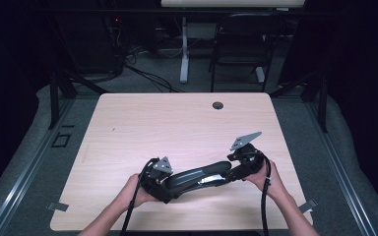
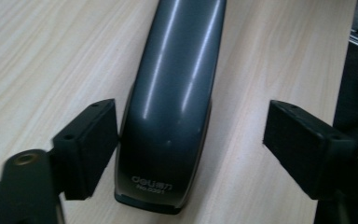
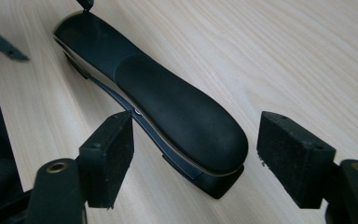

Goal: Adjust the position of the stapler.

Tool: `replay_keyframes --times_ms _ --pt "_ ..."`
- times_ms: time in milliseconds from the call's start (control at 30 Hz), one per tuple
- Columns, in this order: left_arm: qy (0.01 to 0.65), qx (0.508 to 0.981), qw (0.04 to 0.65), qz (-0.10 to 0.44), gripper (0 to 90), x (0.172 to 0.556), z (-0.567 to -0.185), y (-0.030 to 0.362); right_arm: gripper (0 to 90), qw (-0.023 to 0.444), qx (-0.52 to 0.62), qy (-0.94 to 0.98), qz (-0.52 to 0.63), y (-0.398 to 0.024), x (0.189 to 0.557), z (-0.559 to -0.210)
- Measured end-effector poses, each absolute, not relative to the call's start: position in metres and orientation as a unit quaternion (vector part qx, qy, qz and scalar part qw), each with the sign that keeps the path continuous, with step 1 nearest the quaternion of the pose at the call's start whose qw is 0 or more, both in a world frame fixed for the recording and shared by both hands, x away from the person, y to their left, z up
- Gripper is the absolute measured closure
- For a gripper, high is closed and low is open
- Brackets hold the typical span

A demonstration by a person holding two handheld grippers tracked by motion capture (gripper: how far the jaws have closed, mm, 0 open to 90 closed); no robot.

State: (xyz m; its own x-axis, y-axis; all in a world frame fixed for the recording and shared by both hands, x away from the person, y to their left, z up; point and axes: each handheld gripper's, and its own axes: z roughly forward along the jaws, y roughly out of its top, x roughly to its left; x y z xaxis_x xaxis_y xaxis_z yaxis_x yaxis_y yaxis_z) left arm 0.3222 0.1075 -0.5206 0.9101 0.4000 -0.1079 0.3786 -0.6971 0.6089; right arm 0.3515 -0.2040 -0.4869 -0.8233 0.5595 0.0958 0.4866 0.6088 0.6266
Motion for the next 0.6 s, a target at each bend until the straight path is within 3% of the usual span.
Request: replay_keyframes --times_ms 100,200,600 --pt "0.218 0.918 0.332 0.02 35.4 0.325 -0.52 0.113 33.2 0.057 0.297 0.893 0.333 -0.202 0.351 -0.49" --pt "0.228 0.918 0.324 0.017 40.3 0.329 -0.524 0.117 36.5 0.056 0.297 0.893 0.334 -0.201 0.351 -0.492" --pt "0.224 0.925 0.305 0.02 40.0 0.33 -0.534 0.11 40.2 0.065 0.297 0.889 0.341 -0.203 0.35 -0.495"
